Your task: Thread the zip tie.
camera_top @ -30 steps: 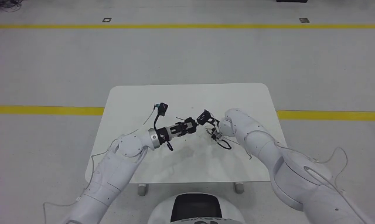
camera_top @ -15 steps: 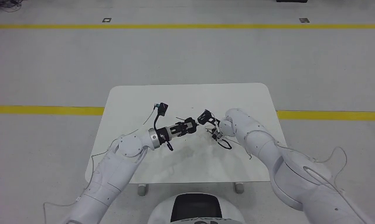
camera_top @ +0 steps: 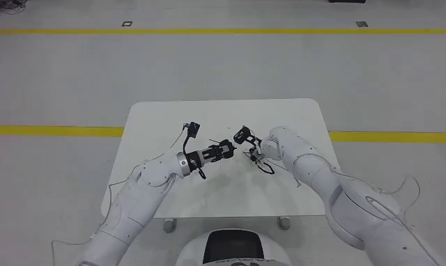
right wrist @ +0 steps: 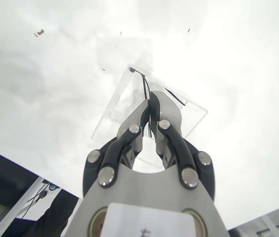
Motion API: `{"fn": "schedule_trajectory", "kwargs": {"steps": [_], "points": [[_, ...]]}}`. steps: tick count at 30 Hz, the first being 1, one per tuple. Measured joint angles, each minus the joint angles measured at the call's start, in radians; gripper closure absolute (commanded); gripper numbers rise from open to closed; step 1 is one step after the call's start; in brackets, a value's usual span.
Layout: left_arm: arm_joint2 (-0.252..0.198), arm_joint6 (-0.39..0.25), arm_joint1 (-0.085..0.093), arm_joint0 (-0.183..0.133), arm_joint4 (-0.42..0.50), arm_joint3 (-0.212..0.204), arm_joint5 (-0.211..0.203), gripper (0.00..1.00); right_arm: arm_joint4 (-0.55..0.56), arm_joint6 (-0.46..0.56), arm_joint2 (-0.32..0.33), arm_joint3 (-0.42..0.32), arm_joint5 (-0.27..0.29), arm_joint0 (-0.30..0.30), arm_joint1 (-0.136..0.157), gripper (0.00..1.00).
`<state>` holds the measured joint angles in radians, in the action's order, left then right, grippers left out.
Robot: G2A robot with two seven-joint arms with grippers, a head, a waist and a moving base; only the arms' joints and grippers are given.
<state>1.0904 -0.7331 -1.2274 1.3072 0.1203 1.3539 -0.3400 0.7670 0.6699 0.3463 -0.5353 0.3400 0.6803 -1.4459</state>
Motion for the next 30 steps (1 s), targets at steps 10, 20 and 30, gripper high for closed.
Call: {"fn": "schedule_trajectory", "kwargs": {"steps": [10, 20, 30], "points": [[0.000, 0.000, 0.000, 0.000, 0.000, 0.000, 0.000, 1.00, -0.054, -0.036, 0.068, -0.179, 0.000, 0.036, 0.127, 1.00], [0.000, 0.000, 0.000, 0.000, 0.000, 0.000, 0.000, 1.00, -0.159, -0.105, 0.215, -0.476, 0.000, 0.161, 0.309, 1.00], [0.000, 0.000, 0.000, 0.000, 0.000, 0.000, 0.000, 1.00, -0.166, -0.103, 0.223, -0.486, 0.000, 0.166, 0.317, 1.00]]}}
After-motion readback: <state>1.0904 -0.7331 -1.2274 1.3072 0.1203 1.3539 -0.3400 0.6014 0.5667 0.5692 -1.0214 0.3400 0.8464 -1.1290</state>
